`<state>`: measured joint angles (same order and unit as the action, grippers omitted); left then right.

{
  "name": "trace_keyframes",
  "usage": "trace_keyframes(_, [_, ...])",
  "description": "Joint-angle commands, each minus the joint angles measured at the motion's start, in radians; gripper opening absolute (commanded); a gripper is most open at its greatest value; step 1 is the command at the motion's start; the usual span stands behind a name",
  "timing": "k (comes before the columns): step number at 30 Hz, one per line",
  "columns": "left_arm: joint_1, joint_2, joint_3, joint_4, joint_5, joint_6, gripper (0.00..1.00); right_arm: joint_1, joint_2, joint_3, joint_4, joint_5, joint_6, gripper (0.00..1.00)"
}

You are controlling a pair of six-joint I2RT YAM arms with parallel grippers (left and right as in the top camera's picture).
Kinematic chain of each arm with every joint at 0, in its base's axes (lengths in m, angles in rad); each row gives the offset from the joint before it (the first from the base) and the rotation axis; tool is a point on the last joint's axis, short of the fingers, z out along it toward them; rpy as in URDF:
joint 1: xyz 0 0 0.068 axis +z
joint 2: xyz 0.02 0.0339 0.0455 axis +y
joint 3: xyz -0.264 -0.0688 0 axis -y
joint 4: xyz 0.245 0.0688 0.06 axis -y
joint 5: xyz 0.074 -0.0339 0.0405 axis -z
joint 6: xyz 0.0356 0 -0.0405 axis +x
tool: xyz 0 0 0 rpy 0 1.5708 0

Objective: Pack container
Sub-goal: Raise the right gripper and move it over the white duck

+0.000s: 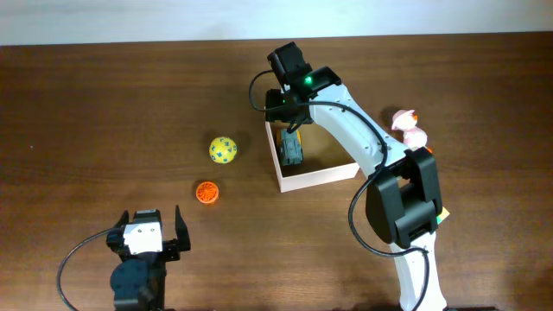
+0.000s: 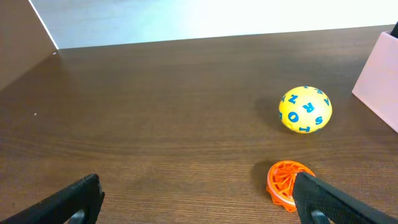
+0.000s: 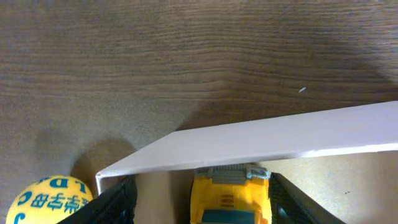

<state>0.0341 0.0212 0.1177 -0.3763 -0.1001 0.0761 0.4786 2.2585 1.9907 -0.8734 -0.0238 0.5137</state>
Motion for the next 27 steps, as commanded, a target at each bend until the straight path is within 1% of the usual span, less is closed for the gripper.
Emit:
trace_keyframes(1, [0.004,-0.011,-0.004,0.002,0.015,0.016,0.99,-0.005,0.006,0.010,0.017,0.029,0.032,0.62])
trace_keyframes(15, [0.004,-0.011,-0.004,0.002,0.015,0.016,0.99,-0.036,0.007,0.010,0.106,0.038,0.098,0.62])
trace_keyframes(18, [0.004,-0.011,-0.004,0.002,0.015,0.016,0.99,-0.036,0.007,0.009,0.116,0.065,0.124,0.62])
trace_keyframes(23, [0.004,-0.011,-0.004,0.002,0.015,0.016,0.99,-0.036,0.010,0.010,0.142,0.080,0.123,0.62])
trace_keyframes(27, [0.004,-0.011,-0.004,0.002,0.015,0.016,0.99,-0.036,-0.004,0.016,0.135,0.077,0.086,0.62])
